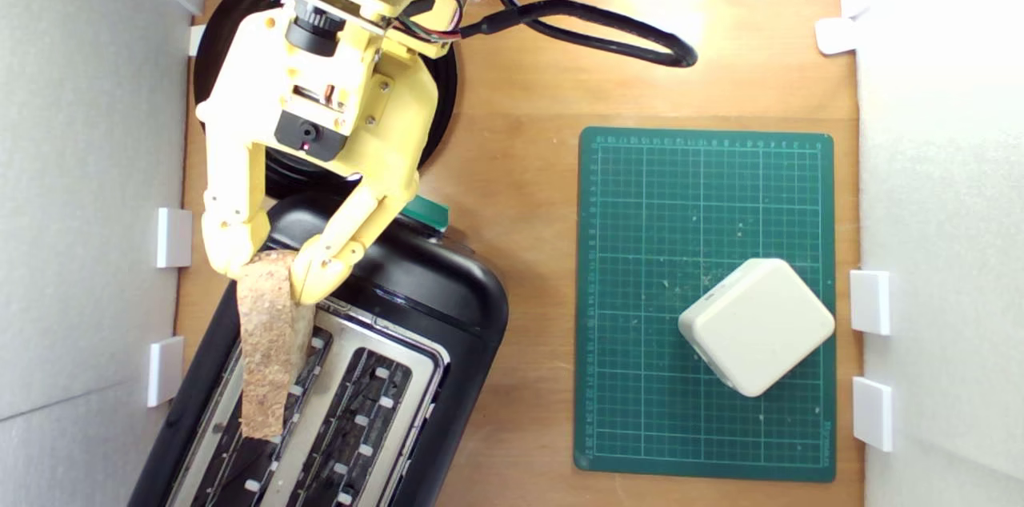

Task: Pick bread and place in toaster

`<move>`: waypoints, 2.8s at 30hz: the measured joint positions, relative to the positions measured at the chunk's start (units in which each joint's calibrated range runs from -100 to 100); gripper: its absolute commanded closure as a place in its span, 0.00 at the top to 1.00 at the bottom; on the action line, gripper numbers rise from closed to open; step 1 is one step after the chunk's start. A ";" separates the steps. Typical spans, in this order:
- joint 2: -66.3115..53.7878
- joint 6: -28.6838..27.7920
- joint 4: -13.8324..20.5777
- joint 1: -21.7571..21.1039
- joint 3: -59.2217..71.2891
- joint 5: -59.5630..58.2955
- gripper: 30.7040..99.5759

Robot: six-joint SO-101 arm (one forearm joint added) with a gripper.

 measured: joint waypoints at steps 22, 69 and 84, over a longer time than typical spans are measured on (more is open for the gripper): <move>3.53 -3.36 -0.36 1.65 -0.83 -1.02 0.38; 15.29 -4.24 -1.60 2.38 -1.94 -8.81 0.64; 1.26 -4.76 -11.64 2.84 -1.76 -10.85 0.63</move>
